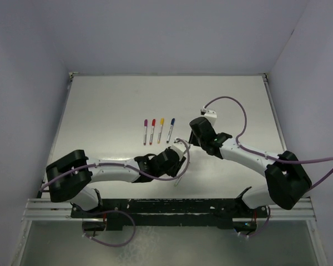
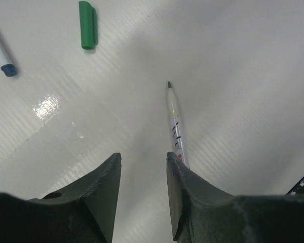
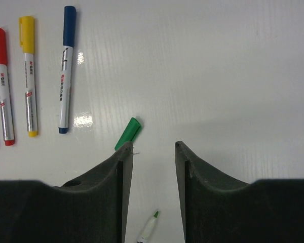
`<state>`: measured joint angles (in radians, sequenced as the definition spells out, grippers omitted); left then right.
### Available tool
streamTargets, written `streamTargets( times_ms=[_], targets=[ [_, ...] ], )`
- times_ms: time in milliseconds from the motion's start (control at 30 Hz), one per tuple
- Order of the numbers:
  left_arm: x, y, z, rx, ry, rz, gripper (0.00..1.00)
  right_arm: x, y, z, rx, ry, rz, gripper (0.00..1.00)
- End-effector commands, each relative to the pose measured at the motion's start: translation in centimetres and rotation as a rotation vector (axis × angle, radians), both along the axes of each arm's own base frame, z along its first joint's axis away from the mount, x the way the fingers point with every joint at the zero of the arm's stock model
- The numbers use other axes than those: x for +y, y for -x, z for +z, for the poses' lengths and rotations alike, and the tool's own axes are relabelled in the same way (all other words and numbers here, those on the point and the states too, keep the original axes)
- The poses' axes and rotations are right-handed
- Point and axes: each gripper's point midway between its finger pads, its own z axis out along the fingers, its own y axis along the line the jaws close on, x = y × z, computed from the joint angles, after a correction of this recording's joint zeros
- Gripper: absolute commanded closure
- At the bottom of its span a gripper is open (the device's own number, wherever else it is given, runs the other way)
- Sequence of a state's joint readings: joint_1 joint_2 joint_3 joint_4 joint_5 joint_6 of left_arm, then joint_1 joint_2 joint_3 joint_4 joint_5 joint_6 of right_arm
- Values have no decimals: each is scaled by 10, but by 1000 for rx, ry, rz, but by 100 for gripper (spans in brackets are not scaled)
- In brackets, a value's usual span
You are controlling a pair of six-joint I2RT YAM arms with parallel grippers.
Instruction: Insert the pens into the pen caps
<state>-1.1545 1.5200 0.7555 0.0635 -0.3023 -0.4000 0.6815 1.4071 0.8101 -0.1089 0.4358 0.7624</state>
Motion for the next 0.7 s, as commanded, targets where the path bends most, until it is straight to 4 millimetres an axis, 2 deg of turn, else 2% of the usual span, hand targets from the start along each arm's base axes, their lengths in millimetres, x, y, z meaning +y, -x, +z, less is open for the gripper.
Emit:
streamTargets(
  times_ms=[0,333,467,667],
  targets=[
    [-17,-1,3,-50,0,-18,55,-6,-16,25,-65,-9,-61,59],
    [-40,7,-5,-70,-38,-59,55,-32,-17,21,-64,4,-124,59],
    [-45,8,-6,-67,-37,-69,55,-35,-16,17,-59,6,-129,59],
    [-40,12,-21,-30,-91,-60,58,-34,-17,15,-52,-2,-129,59]
  ],
)
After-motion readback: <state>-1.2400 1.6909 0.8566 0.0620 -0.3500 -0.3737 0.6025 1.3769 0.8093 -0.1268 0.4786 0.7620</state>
